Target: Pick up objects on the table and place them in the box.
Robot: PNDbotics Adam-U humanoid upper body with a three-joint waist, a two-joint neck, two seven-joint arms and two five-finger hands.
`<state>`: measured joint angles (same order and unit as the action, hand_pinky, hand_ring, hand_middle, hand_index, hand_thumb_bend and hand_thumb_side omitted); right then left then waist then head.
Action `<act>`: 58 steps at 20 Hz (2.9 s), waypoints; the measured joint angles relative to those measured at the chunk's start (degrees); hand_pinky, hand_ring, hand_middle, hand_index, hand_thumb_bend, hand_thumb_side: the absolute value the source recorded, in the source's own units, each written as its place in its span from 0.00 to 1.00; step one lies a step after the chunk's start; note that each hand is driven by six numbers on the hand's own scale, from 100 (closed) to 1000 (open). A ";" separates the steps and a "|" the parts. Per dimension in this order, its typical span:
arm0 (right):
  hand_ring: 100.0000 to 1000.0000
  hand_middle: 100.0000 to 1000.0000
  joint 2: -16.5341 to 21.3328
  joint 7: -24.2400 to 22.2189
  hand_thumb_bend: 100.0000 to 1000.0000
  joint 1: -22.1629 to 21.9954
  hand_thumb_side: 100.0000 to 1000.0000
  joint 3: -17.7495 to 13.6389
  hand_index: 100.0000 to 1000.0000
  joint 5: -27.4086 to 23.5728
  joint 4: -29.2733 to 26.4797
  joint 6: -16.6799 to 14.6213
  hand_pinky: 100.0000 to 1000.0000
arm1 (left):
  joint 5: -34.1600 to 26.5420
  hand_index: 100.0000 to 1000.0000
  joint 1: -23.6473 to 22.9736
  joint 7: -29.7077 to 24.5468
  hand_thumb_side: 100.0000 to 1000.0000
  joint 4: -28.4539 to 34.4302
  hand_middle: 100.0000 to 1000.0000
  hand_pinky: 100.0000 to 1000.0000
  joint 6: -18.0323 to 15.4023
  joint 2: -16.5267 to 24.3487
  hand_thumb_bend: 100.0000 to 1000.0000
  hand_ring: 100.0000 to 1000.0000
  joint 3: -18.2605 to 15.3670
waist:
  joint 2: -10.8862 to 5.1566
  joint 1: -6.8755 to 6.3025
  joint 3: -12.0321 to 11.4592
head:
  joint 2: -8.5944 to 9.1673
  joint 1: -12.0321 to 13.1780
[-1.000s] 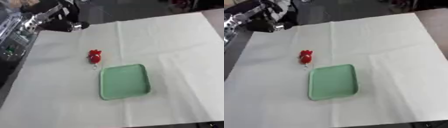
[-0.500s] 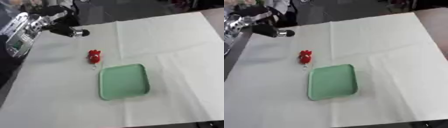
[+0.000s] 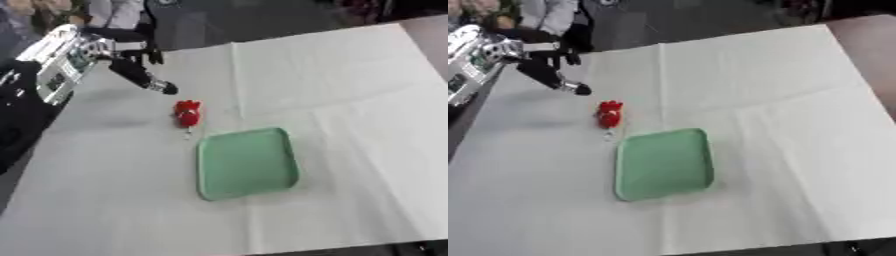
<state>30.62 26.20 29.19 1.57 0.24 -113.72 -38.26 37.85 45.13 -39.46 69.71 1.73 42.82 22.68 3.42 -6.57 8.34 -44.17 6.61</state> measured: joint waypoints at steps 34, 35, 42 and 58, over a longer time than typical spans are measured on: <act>0.41 0.33 -2.48 -0.17 0.04 3.00 0.34 0.37 0.38 -1.85 0.00 2.15 0.00 | 13.76 0.87 0.96 -4.63 0.34 -11.81 0.80 0.67 -13.58 -7.23 0.59 0.68 3.11 | -0.16 -1.28 3.14 | 0.00 1.45; 0.41 0.33 -2.48 -0.17 0.04 3.00 0.34 0.37 0.38 -1.85 0.00 2.15 0.00 | 14.00 0.87 0.82 -4.45 0.34 -11.95 0.80 0.66 -13.75 -7.23 0.58 0.68 3.11 | -0.14 -1.28 3.15 | 0.00 1.45; 0.41 0.34 -2.49 -0.17 0.04 3.05 0.34 0.37 0.38 -2.00 0.00 2.10 0.00 | 15.85 0.89 0.28 -1.76 0.34 -12.64 0.83 0.67 -15.27 -7.65 0.60 0.69 3.09 | 0.06 -1.28 3.34 | 0.00 1.98; 0.41 0.33 -2.99 -0.32 0.05 3.75 0.34 0.34 0.38 -2.33 0.00 2.02 0.00 | 19.24 0.60 -0.21 4.91 0.24 -15.45 0.54 0.14 -16.43 -10.11 0.35 0.34 2.64 | 0.17 -1.27 3.85 | 0.00 3.01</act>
<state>27.63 25.88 32.94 1.91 -2.09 -113.73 -36.24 57.09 44.93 -34.55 54.26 -14.70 32.71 25.32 3.58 -7.84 12.18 -44.17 9.62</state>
